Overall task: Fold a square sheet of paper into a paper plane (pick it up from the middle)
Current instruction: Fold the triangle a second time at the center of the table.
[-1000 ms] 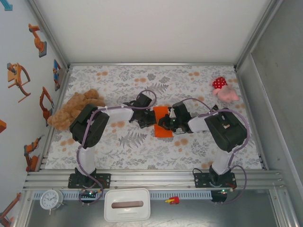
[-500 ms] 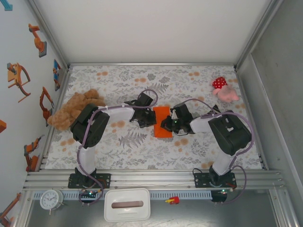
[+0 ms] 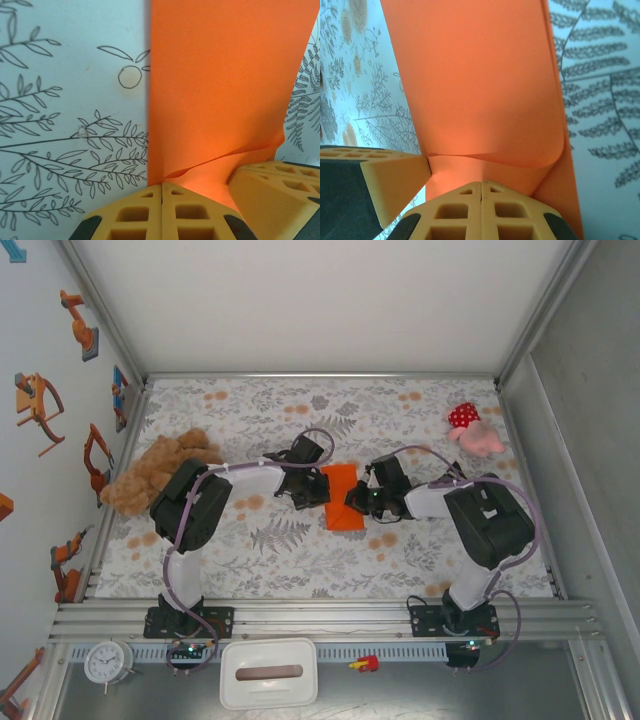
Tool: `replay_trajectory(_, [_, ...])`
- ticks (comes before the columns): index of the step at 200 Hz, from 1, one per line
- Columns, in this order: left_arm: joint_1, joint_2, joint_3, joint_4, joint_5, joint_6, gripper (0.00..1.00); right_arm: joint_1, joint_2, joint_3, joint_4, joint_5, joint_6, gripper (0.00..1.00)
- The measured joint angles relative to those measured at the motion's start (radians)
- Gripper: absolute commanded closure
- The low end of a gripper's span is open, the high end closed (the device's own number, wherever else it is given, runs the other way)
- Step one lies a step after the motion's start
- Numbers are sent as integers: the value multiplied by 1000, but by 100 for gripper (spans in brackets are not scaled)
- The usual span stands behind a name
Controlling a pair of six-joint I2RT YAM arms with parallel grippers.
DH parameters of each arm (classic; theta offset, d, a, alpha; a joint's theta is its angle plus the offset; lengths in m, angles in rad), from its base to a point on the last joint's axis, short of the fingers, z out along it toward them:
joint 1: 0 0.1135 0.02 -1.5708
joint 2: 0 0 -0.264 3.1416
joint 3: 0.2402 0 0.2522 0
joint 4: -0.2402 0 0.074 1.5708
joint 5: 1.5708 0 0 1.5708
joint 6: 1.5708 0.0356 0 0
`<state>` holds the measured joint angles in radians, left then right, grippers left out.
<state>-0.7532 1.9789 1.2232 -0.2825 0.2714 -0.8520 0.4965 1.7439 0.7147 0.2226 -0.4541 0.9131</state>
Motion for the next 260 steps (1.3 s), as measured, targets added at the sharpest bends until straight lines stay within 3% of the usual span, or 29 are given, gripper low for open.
replay_trajectory(110, [-1,0,3,-4,-7,0,99,-100,-161,-54,-100,74,-24,100])
replay_trajectory(185, [-1,3,9,-12,-7,1,99,-3,-4,62,-83,6,-39,100])
replay_trajectory(260, [-2,5,11,-13,-11,2,99,-108,-60,-29,-45,97,21,100])
